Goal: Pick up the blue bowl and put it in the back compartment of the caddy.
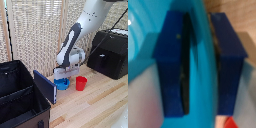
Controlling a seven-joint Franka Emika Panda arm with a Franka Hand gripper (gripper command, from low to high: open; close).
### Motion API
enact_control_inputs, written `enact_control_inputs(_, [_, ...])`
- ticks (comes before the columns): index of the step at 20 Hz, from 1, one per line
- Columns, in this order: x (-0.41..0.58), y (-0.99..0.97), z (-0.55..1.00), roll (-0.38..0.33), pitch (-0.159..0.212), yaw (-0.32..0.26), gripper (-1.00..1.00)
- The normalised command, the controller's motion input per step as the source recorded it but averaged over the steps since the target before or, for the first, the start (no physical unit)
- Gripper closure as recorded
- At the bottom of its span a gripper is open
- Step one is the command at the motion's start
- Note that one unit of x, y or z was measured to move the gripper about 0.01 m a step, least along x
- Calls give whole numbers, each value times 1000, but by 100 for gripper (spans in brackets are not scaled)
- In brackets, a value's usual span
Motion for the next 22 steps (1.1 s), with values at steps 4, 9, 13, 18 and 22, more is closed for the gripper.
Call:
enact_control_inputs(4, [0, -21, 702, 111, 107, 0, 100])
enact_control_inputs(9, [163, 0, 788, 109, 119, 52, 100])
enact_control_inputs(13, [235, 0, 935, 69, 77, 40, 100])
enact_control_inputs(18, [230, 147, 1000, 14, 9, -1, 100])
enact_control_inputs(22, [78, 492, 1000, 0, -4, -28, 100])
